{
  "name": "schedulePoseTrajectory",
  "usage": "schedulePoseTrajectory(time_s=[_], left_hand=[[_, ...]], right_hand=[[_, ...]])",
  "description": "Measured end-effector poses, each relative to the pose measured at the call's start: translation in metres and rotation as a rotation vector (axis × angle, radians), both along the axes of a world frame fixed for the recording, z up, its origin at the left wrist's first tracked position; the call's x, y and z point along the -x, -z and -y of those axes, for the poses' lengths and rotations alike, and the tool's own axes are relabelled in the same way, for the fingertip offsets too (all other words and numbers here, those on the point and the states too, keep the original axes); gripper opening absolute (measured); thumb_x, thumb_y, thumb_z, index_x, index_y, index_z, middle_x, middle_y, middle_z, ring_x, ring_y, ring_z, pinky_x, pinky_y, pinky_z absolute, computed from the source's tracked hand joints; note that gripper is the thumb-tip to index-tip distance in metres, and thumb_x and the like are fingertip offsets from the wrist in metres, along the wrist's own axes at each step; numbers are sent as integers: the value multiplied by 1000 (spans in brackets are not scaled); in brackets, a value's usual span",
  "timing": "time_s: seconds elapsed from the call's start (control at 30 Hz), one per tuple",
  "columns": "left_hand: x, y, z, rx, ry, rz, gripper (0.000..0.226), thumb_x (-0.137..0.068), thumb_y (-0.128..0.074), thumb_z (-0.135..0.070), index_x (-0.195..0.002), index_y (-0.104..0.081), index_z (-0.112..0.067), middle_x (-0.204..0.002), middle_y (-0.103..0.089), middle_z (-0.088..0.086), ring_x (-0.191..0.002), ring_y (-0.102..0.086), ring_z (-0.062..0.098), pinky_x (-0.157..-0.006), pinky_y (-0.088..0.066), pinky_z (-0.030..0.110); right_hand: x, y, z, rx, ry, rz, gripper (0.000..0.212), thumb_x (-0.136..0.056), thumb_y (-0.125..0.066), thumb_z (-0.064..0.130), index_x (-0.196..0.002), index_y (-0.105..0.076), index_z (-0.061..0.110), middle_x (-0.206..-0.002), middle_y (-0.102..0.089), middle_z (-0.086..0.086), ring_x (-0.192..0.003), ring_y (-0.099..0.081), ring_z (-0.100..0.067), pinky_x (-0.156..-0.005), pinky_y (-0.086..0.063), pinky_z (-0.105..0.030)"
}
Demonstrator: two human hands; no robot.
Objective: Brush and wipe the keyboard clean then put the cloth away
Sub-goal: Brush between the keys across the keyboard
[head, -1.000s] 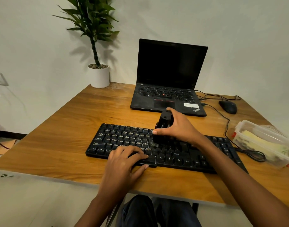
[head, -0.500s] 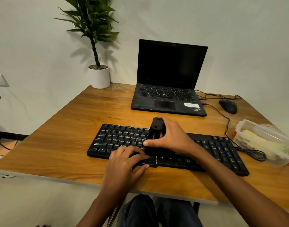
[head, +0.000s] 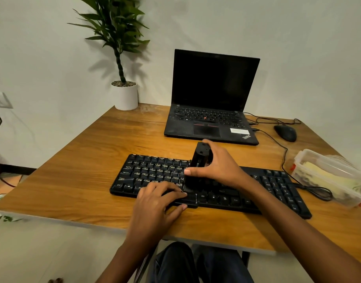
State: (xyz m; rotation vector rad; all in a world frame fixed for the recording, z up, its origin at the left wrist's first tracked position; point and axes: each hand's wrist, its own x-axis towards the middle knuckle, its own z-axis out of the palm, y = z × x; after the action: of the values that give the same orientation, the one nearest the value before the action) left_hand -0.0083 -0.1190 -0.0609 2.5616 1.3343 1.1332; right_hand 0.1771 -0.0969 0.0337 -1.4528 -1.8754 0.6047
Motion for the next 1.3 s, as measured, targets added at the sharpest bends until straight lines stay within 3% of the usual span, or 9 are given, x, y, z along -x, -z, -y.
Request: schedulePoseTrajectory(time_s=[0.07, 0.23, 0.37, 0.6, 0.77, 0.9, 1.0, 1.13, 1.3], left_hand=[[0, 0, 0, 5, -3, -4, 33, -80, -48, -54, -96, -70, -35, -98, -62, -18, -93, -42, 1, -79, -26, 14], [1, 0, -1, 14, 5, -1, 32, -80, -49, -54, -97, -69, -37, -99, -60, -19, -93, -42, 0, -78, -28, 15], [0, 1, -2, -8, -4, -14, 33, -79, -48, -53, -97, -69, -36, -98, -61, -18, -92, -42, 1, -71, -36, 23], [1, 0, 0, 11, 9, -9, 31, -80, -48, -53, -97, -68, -37, -99, -60, -20, -92, -41, 1, -76, -28, 15], [1, 1, 0, 8, 0, -6, 31, -79, -48, -54, -96, -68, -37, -99, -60, -20, -93, -42, 1, -74, -30, 16], [1, -1, 0, 13, 17, 16, 28, -79, -50, -53, -95, -67, -38, -99, -59, -21, -93, -42, 1, -77, -29, 17], [1, -1, 0, 26, 18, 30, 29, -79, -50, -53, -96, -67, -38, -99, -59, -21, -93, -42, 1, -78, -29, 17], [1, -1, 0, 17, 11, 28, 31, -79, -49, -53, -96, -69, -37, -99, -61, -20, -93, -42, 0, -71, -37, 24], [1, 0, -1, 24, 5, 16, 31, -79, -48, -53, -97, -68, -38, -99, -60, -20, -94, -41, 0, -79, -29, 16]], right_hand=[[0, 7, -1, 19, -9, -13, 53, -63, -83, 34, -99, -45, 25, -87, -51, 17, -79, -52, 0, -65, -42, -3], [-4, 4, -10, -125, 94, 16, 54, -63, -83, 38, -96, -44, 21, -81, -55, 12, -69, -52, -3, -58, -43, -12], [-5, 10, -5, -19, -6, -51, 44, -62, -83, 35, -85, -45, 30, -83, -54, 11, -74, -52, -1, -59, -41, -7], [-17, 8, -22, -118, 196, -10, 61, -62, -83, 38, -105, -45, 17, -85, -52, 17, -77, -51, 0, -59, -38, -5], [-11, 10, -10, 83, -64, -82, 56, -52, -80, 50, -90, -47, 26, -85, -54, 14, -72, -52, 11, -61, -39, -4], [-22, 8, -32, 12, 75, -40, 68, -61, -84, 38, -112, -46, 16, -100, -57, 7, -89, -56, -6, -66, -41, -8], [-25, 4, -48, -92, 149, -31, 59, -67, -82, 27, -110, -42, 18, -94, -58, 0, -82, -61, -19, -64, -54, -28], [-26, -6, -42, 28, 140, -321, 56, -72, -77, 22, -114, -41, 16, -101, -57, -5, -78, -65, -16, -58, -59, -31], [-32, -5, -30, 275, -111, -151, 41, -72, -77, 19, -99, -46, 25, -93, -58, 2, -75, -63, -11, -57, -56, -22]])
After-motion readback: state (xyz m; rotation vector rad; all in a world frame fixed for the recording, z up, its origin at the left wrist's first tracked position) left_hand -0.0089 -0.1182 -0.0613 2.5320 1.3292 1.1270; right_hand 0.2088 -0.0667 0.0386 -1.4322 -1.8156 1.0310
